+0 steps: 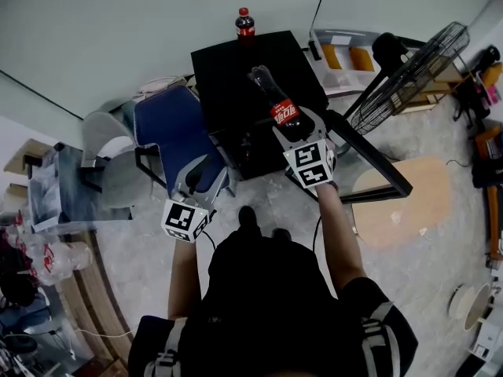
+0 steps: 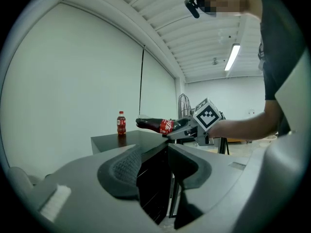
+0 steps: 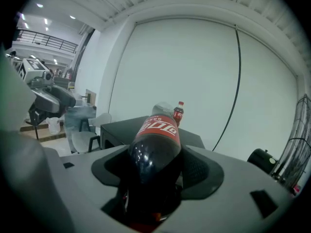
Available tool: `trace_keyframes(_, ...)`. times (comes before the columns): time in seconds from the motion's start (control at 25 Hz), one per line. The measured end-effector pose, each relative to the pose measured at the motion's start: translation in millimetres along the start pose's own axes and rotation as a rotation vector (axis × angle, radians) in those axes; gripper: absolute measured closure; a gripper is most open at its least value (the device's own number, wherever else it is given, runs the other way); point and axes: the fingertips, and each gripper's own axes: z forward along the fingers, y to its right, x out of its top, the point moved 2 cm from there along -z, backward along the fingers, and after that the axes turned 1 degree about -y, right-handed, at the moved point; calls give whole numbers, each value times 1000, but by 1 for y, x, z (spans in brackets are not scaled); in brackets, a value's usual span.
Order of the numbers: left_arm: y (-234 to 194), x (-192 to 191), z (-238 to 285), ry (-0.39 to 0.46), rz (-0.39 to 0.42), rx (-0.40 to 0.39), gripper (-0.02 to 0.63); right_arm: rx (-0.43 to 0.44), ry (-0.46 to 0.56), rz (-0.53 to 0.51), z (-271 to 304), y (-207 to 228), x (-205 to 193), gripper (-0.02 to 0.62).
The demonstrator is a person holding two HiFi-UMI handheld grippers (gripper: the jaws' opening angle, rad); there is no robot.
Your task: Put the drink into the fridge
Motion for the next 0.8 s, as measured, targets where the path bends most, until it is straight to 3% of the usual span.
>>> trace_keyframes(0.8,103,-11,-3,-28,-39,72,433,62,9,-31,-76,7,-63,285)
